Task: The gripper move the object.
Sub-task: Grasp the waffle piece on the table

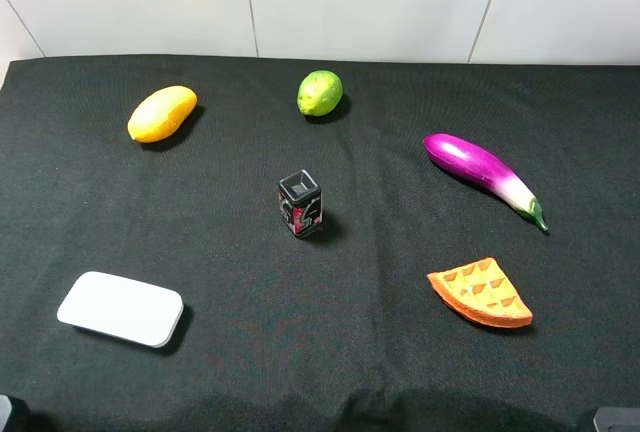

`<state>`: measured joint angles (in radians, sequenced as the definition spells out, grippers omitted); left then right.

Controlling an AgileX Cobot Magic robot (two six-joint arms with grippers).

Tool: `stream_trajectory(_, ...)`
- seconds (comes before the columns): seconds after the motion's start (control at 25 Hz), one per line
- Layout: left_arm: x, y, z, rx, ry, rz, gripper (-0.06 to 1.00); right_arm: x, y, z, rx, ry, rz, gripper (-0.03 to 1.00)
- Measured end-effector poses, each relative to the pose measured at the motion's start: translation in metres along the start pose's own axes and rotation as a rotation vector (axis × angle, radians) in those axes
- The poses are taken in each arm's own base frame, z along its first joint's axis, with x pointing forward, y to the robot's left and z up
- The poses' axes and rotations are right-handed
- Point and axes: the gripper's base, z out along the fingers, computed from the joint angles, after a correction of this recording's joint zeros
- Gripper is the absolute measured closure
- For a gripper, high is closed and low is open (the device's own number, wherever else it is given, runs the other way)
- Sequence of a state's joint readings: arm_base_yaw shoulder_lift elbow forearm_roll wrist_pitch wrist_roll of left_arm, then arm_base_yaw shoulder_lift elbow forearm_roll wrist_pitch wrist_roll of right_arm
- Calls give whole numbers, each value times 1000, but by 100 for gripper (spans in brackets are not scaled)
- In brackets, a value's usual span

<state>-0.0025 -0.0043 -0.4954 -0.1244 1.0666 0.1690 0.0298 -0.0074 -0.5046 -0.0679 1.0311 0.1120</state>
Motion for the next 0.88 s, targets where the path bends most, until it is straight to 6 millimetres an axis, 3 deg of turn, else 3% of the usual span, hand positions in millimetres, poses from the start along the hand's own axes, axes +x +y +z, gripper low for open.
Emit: stream_trajectory(0.88,0,0,0,0,0,0,-5,0,0,0,0,0,0,27)
